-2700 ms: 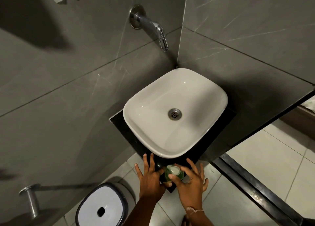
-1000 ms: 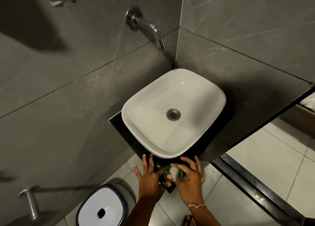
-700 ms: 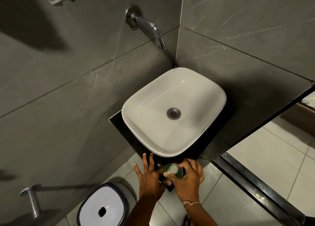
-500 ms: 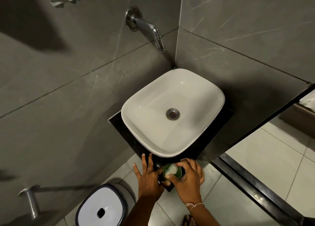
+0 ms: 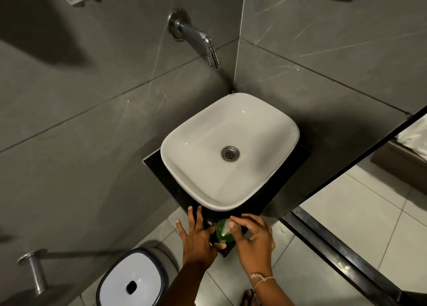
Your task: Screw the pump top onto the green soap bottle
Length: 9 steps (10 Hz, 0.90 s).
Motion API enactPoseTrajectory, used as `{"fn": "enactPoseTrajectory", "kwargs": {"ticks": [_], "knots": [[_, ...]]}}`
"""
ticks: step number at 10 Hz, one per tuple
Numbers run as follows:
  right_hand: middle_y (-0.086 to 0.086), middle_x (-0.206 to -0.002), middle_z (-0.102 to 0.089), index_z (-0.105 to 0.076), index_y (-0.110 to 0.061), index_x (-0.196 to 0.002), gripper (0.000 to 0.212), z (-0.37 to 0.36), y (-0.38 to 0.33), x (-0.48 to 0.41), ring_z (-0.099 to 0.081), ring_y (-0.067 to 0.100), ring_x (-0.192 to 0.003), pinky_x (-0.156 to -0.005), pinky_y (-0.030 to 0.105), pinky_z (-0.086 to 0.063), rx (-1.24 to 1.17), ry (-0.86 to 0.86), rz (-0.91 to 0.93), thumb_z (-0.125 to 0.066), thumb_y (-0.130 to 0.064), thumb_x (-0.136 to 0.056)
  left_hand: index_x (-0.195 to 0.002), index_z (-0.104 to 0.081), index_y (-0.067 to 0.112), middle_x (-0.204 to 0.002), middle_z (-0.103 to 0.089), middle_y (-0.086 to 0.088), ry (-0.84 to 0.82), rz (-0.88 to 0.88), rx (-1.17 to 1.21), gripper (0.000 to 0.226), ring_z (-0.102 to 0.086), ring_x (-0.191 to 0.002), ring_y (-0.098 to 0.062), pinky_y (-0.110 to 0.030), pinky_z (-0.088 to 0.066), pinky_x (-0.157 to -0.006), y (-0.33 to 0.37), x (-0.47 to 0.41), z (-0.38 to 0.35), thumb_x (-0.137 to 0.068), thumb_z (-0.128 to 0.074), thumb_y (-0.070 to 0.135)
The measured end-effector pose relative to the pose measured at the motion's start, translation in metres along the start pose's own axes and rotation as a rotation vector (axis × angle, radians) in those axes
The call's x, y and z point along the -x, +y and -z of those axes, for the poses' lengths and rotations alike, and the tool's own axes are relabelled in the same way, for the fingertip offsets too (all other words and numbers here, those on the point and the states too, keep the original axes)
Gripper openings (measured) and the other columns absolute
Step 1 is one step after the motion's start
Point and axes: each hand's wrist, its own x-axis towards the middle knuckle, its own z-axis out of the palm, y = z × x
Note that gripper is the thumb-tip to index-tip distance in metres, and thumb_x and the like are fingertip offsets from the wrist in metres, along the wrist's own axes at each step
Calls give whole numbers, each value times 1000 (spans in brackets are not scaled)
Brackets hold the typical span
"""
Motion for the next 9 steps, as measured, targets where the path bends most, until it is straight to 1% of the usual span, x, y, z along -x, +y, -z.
{"fn": "enactPoseTrajectory", "kwargs": {"ticks": [1,2,3,4,5,6,7,8,9], "knots": [[-16,-111,-57,-65,-59,-77,27,5,-4,-6,-42,13,-116,-100,45,-33,140,-80,11,-72,-33,-77,-117,-60,39,-162,9,-3,0,-5,8,52,36,-139,-27,-61,31,-104,-1,0,-2,-70,-68,59],[-18,-113,-52,-70,-54,-86,24,11,-5,-14,-35,12,-119,-96,40,-24,276,-149,54,-69,-31,-79,-117,-60,39,-162,7,-3,17,-9,12,54,35,-139,-26,-60,32,-104,-3,0,-5,-69,-68,61],[-21,-111,-50,-70,-53,-87,24,14,-5,-22,-32,11,-117,-98,42,-24,336,-199,81,-67,-30,-79,-118,-60,39,-162,6,-4,29,-6,0,56,35,-139,-26,-58,34,-103,-3,0,-6,-68,-69,62],[-22,-110,-50,-70,-52,-88,21,15,-7,-28,-32,10,-115,-98,41,-23,380,-238,100,-66,-32,-80,-122,-56,41,-162,6,-5,20,-1,-23,59,36,-139,-27,-59,34,-103,-3,-1,-5,-69,-66,64],[-24,-108,-50,-69,-53,-90,18,18,-12,-26,-34,9,-114,-101,43,-25,342,-271,94,-65,-38,-81,-125,-53,39,-161,10,-6,8,-27,-16,63,35,-139,-30,-60,31,-105,-1,1,-3,-70,-62,68],[-17,-118,-55,-64,-52,-105,23,33,-20,-23,-41,12,-117,-103,48,-34,203,-266,92,-62,-42,-84,-142,-30,38,-157,23,-8,-37,-72,-23,88,41,-136,-30,-55,38,-99,-7,7,1,-67,-53,79],[-7,-128,-56,-56,-47,-115,28,59,-45,-17,-47,13,-124,-106,43,-39,-42,-176,92,-58,-37,-89,-146,-25,29,-157,9,-16,55,-77,-91,94,40,-135,-25,-52,30,-104,-25,23,14,-70,-60,72],[-20,-128,-55,-55,-44,-121,35,96,-86,-18,-47,1,-125,-103,33,-41,-286,-96,127,-55,-45,-86,-138,-45,19,-153,-28,-20,232,-31,-67,72,11,-146,-30,-61,-4,-115,-44,20,44,-76,-71,46],[-28,-135,-52,-49,-44,-129,47,152,-146,-12,-43,-4,-129,-100,20,-40,-288,0,454,-46,-62,-86,-133,-51,11,-148,-40,-21,384,-36,-4,53,-21,-141,-41,-64,-25,-109,-52,1,105,-85,-51,33]]}}
